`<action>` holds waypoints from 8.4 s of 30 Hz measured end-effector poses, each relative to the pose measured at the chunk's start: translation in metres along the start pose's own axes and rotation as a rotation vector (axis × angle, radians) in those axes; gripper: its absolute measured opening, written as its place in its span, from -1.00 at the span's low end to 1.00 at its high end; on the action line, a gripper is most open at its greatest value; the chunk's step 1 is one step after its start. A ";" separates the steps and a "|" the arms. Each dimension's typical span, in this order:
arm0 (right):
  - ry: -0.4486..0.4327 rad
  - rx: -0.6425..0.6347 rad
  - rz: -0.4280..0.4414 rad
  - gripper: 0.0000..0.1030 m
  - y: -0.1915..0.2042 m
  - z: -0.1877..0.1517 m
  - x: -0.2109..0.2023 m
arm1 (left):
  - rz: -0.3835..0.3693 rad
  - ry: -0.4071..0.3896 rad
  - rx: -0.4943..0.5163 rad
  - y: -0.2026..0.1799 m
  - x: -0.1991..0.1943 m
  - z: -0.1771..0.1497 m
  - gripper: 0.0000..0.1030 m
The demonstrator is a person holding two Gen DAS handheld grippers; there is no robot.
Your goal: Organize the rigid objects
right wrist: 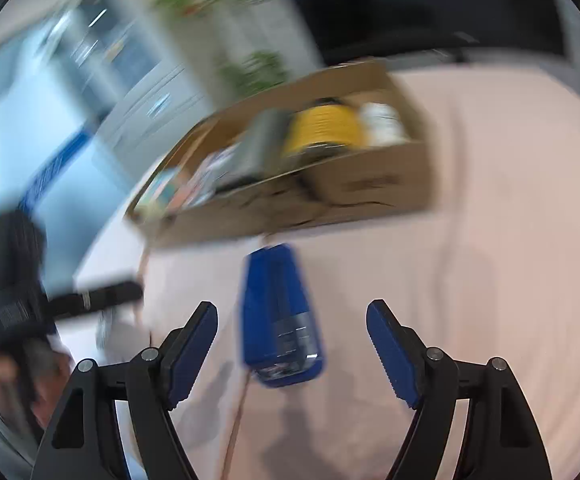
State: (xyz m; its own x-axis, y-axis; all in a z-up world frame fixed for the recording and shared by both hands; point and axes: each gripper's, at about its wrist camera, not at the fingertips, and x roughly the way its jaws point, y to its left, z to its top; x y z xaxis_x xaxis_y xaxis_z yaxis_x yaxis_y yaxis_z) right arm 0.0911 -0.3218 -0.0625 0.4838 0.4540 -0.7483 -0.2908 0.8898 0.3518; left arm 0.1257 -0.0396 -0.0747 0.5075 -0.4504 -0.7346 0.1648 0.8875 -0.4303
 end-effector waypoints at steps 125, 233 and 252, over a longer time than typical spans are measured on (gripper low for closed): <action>0.122 -0.435 0.311 0.96 0.186 -0.035 0.049 | 0.260 -0.107 -0.064 0.122 -0.108 -0.027 0.63; 0.070 -0.149 0.027 -0.54 0.114 -0.004 0.035 | 0.005 0.074 -0.211 0.050 0.030 -0.001 -0.63; 0.130 0.017 0.065 -0.02 0.126 -0.005 0.079 | -0.169 0.260 -0.179 0.128 0.042 0.025 0.16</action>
State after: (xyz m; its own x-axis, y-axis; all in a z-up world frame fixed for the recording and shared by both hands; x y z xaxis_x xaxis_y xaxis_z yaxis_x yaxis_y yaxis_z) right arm 0.0889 -0.1743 -0.0797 0.3528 0.5013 -0.7901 -0.3033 0.8600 0.4103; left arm 0.1891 0.0578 -0.1478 0.2500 -0.6198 -0.7439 0.0659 0.7774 -0.6256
